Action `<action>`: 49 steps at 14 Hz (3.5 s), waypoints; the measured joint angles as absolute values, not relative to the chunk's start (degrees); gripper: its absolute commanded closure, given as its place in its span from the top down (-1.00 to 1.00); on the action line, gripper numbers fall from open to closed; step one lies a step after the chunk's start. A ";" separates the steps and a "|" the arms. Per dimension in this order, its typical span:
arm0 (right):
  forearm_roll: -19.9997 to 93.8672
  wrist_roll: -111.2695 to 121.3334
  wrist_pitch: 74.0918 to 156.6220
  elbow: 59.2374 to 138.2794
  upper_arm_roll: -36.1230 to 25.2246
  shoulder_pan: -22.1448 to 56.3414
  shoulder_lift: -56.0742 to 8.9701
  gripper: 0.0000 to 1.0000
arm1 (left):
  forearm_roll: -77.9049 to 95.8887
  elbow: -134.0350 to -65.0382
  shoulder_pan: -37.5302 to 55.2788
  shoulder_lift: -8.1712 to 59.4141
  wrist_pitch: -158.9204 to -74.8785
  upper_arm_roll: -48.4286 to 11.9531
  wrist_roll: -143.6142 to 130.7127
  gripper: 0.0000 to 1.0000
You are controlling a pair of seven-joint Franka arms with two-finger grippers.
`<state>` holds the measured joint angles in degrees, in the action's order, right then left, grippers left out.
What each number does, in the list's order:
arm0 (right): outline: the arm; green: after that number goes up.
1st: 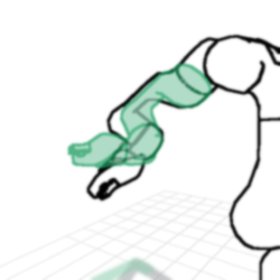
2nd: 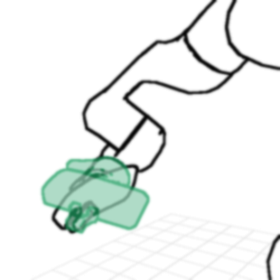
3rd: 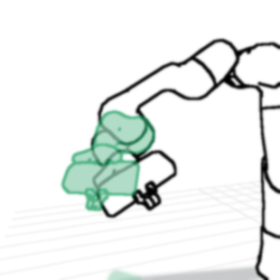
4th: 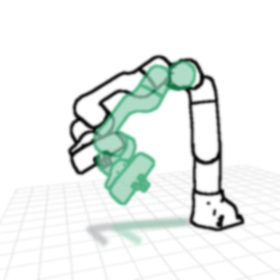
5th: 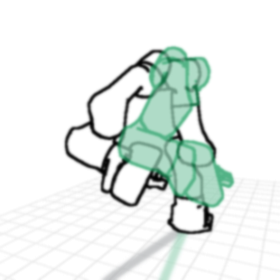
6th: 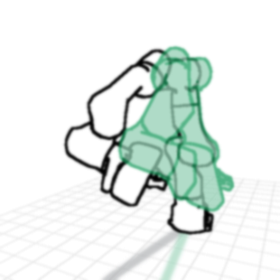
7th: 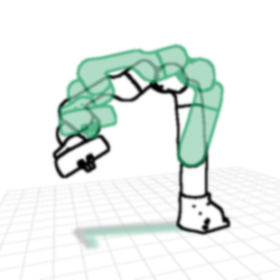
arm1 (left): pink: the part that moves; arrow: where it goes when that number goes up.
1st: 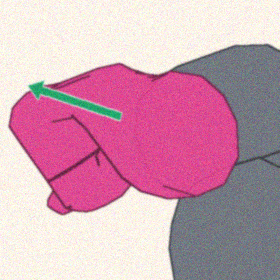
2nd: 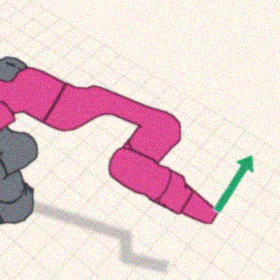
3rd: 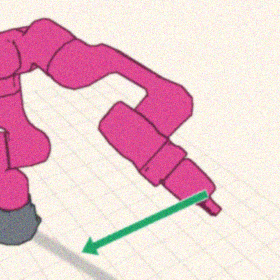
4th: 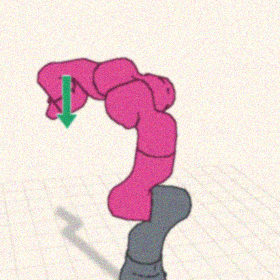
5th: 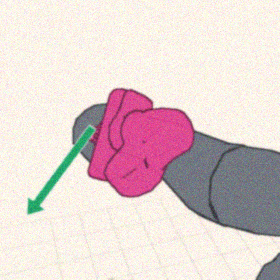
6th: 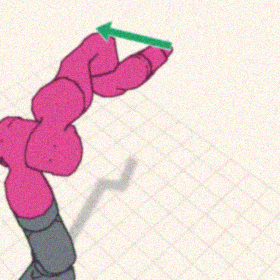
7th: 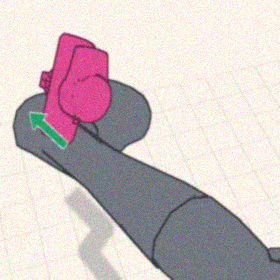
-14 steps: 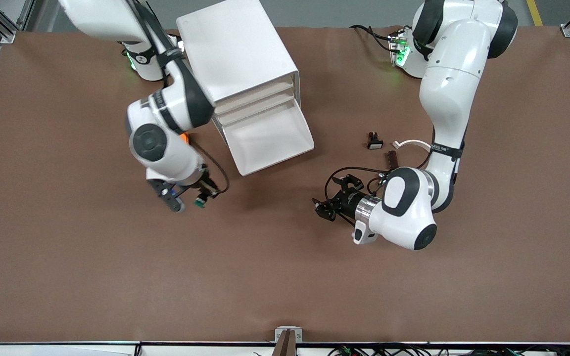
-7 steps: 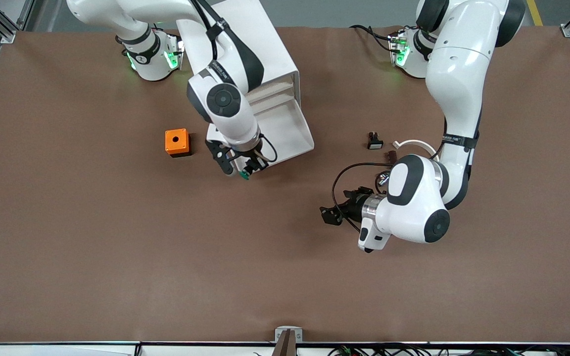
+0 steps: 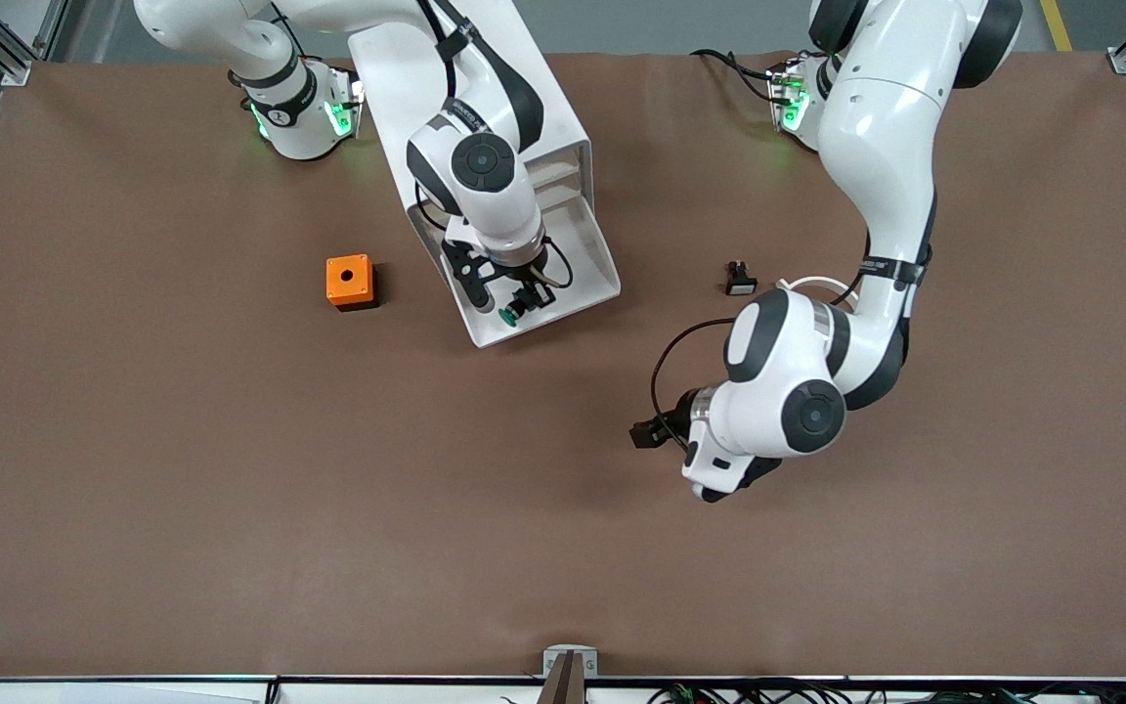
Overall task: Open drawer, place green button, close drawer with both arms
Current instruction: 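Carry the green button into the open drawer with the right gripper, then release the button in the drawer and lift the right gripper away, then push the drawer shut with the left gripper while the right gripper returns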
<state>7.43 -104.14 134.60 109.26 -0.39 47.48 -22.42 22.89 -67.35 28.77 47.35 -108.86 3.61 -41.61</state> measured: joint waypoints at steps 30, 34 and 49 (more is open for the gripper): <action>10.14 -64.75 98.13 89.49 -2.15 31.64 -19.34 1.00 | 12.75 -69.81 41.71 46.75 -112.28 3.54 -64.12 0.99; 9.86 -53.09 90.00 88.08 -2.33 25.33 -16.66 1.00 | 9.08 -71.03 44.80 47.23 -115.79 3.54 -64.15 0.99; -0.46 -9.55 76.67 88.47 -2.60 3.83 -8.33 1.00 | 8.17 -75.52 51.06 48.41 -122.30 0.99 -64.87 0.99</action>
